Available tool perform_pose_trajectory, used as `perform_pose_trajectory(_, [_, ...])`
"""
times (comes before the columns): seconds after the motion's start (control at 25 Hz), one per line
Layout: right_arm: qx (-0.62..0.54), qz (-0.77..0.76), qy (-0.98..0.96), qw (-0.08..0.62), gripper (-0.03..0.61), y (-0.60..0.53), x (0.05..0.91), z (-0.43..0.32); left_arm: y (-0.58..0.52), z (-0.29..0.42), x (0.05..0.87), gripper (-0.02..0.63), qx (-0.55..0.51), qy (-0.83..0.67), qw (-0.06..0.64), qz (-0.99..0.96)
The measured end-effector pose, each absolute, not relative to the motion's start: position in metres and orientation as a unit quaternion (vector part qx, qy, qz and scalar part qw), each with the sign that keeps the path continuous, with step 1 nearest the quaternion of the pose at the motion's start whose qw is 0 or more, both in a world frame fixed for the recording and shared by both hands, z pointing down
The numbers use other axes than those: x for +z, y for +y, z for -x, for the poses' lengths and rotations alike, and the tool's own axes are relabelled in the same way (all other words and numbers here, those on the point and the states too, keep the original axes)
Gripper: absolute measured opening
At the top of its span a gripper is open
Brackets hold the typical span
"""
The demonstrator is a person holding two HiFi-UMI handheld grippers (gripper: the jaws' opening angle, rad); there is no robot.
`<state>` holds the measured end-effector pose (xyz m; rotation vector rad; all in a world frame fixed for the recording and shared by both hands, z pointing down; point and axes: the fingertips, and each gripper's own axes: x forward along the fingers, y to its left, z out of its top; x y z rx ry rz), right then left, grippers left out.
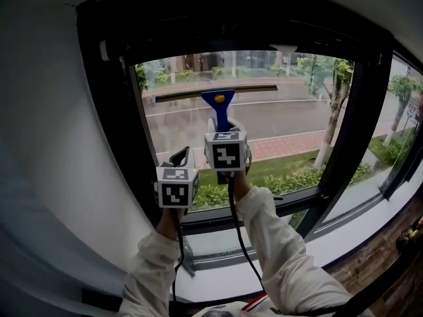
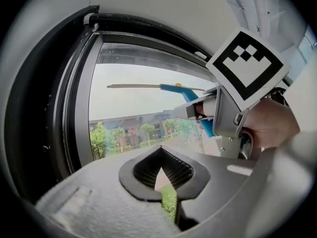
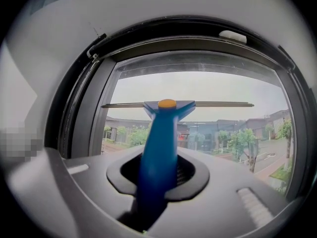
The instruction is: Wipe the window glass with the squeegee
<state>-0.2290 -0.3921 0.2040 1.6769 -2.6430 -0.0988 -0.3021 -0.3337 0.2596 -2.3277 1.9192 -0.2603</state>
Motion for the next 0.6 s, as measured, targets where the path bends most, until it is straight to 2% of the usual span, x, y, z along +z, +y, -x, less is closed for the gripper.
perform_pose_trajectory(0.6, [0.01, -0.527, -0.849, 0.041, 0.072, -0.395, 0.284, 0.226, -0.338, 0.298, 0.332, 0.0, -0.113, 0.629, 0.011, 0.769])
